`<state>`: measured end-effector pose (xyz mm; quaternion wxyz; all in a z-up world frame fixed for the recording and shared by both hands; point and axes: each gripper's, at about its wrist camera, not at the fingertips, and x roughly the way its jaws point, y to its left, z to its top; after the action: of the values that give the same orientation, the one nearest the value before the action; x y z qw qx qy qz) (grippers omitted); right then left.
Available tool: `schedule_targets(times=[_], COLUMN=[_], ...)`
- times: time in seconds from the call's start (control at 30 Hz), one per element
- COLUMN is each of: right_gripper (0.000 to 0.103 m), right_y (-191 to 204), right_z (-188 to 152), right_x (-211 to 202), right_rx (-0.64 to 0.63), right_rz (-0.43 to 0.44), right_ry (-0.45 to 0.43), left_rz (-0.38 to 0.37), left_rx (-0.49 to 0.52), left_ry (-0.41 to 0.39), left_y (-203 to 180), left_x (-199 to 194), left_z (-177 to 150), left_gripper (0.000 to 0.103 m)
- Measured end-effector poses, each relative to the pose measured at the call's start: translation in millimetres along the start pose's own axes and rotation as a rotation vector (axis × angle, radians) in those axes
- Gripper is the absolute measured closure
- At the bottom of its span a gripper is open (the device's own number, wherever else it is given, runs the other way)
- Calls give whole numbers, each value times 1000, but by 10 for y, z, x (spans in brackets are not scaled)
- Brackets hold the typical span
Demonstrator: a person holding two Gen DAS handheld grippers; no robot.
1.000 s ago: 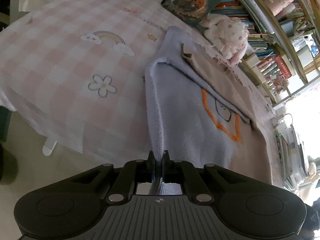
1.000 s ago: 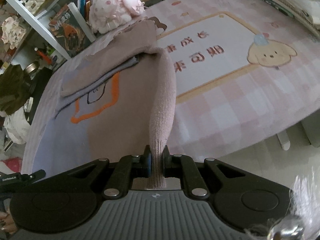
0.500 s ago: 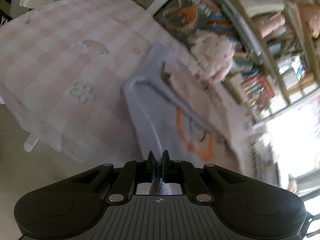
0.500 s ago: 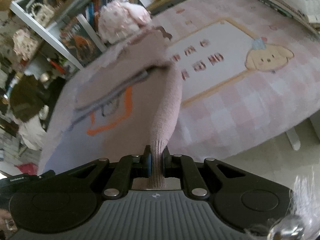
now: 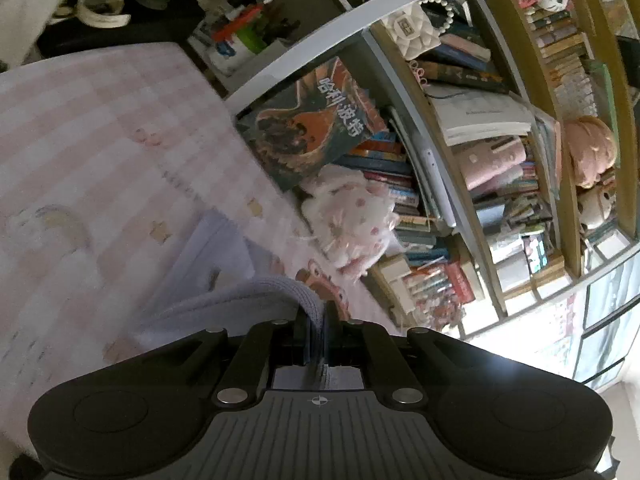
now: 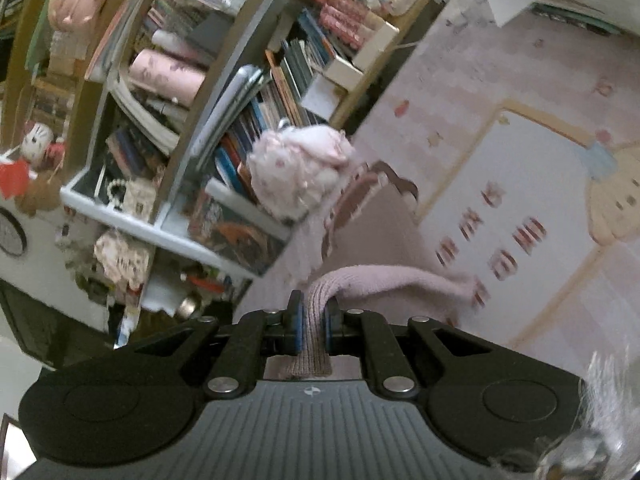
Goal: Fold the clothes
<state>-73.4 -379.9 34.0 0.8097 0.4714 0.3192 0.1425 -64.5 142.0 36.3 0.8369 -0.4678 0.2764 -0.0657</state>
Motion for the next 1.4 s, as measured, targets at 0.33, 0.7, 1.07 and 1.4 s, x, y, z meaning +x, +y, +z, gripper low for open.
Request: schedule_targets(times=[0.33, 0.7, 1.07, 1.4], right_gripper=[94, 60, 53, 100], right_y=[35, 91, 252, 250], right_z=[405, 585, 413, 307], right_x=[796, 1430, 1706, 1956], right_rx=[-7, -81, -511, -702], right_rz=[-91, -207, -432, -521], right_ry=[1, 13, 47, 70], left_rz=[98, 252, 278, 322], left_rx=[17, 138, 383, 555], left_ry=[78, 91, 89, 119], left_y=[274, 362, 282, 239], left_x=[732, 980, 1117, 1360], left_z=[334, 530, 475, 360], left_gripper=[99, 49, 49, 98])
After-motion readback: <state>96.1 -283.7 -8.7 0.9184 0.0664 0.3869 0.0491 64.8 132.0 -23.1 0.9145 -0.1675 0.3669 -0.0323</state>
